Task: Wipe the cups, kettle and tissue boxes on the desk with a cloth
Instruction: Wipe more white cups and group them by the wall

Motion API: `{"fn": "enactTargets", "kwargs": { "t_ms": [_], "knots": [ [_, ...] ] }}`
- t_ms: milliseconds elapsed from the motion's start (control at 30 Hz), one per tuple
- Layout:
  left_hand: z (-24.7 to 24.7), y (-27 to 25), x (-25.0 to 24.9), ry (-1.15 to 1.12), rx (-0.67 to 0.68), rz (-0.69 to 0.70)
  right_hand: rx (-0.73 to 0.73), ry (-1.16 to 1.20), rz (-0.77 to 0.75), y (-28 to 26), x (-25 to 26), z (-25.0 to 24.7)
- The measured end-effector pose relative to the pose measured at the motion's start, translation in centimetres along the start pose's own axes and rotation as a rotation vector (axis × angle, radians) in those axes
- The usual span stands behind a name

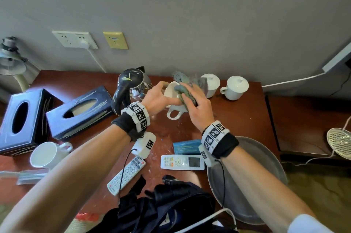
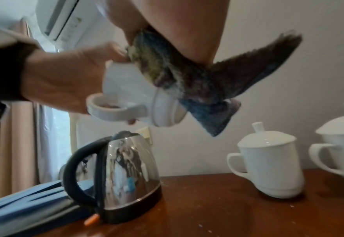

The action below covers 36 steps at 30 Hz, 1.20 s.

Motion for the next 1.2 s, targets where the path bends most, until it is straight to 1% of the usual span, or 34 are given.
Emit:
{"fn": "enactTargets", "kwargs": {
  "t_ms": [33,67,100,167,233,267,333,433,500,567,633,667,733,800,833,867,900,933,967,1000,1067,1100,1133,1167,1200],
  "knots": [
    [0.1,0.1,0.1,-0.007,-0.001,0.001,0.009,0.014,0.023,0.0,-0.4,-0.1],
    [0.1,0.0,0.2,-0.005,-0.010,0.002,0.002,0.069,0.107,0.2,-1.2,-0.3],
    [0.1,0.1,0.3,0.003,-0.025,0.009,-0.021,0.162,0.223,0.4,-2.1,-0.4],
    [0.3,0.1,0.2,0.006,-0.042,0.029,-0.112,0.340,0.462,0.7,-4.2,-0.8],
    [0.5,0.2,0.3,-0.021,-0.036,0.030,-0.148,0.443,0.616,1.4,-6.1,-0.8],
    [0.5,0.2,0.4,-0.044,-0.026,0.026,-0.129,0.461,0.661,1.7,-6.7,-0.6],
    [0.9,0.3,0.4,-0.071,0.027,0.016,-0.070,0.469,0.699,2.2,-7.3,-0.1],
    [1.6,0.5,0.0,-0.031,0.141,0.017,-0.014,0.536,0.774,2.1,-7.5,0.0],
    [1.7,0.6,-0.1,-0.009,0.182,0.017,0.010,0.592,0.811,2.0,-7.4,-0.1],
    [1.6,0.7,-0.3,0.037,0.167,0.020,-0.006,0.536,0.770,2.1,-6.9,-0.6],
    [1.5,1.0,-0.2,0.021,0.140,-0.004,-0.053,0.319,0.628,2.4,-5.5,-1.5],
    [1.5,1.2,0.0,-0.026,0.128,-0.025,-0.071,0.201,0.515,2.4,-4.1,-1.7],
    [1.2,1.4,0.3,-0.108,0.108,-0.053,-0.063,0.045,0.222,2.0,-0.9,-1.7],
    [0.9,1.4,0.1,-0.121,0.094,-0.048,-0.037,-0.124,-0.055,1.4,1.2,-1.5],
    [0.9,1.5,0.0,-0.120,0.098,-0.047,-0.028,-0.190,-0.132,1.1,1.5,-1.5],
    [1.0,1.4,-0.1,-0.121,0.100,-0.044,-0.017,-0.216,-0.158,1.0,1.3,-1.6],
    [1.0,1.3,-0.2,-0.108,0.098,-0.037,0.004,-0.193,-0.136,1.1,0.7,-1.6],
    [1.1,1.3,-0.3,-0.084,0.094,-0.026,0.020,-0.125,-0.070,1.2,0.1,-1.7],
    [1.0,1.2,-0.5,-0.032,0.086,-0.011,0.019,-0.034,0.032,1.4,-0.8,-1.7],
    [1.0,1.1,-0.8,0.044,0.083,0.012,-0.008,0.070,0.167,1.6,-1.9,-1.7],
    [1.3,0.7,-1.7,0.213,0.096,0.066,-0.073,0.360,0.495,1.9,-4.8,-1.7],
    [1.6,0.6,-1.9,0.272,0.105,0.088,-0.069,0.510,0.626,1.8,-5.7,-1.2],
    [1.7,0.5,-2.0,0.300,0.113,0.100,-0.046,0.599,0.722,1.5,-6.2,-0.6],
    [1.7,0.5,-1.9,0.298,0.119,0.097,-0.001,0.598,0.768,1.4,-6.3,-0.3],
    [1.7,0.6,-1.7,0.275,0.118,0.088,0.035,0.528,0.750,1.7,-6.2,-0.3]
  ]
}}
Point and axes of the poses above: each hand's wrist, its own y-axis towards the middle knuckle, its own z-axis out of the palm, x = y × z, the point moved 9 cm from there along y, towards the middle knuckle, and after that the axes turned 5 degrees about x, right-handed, at the moved point
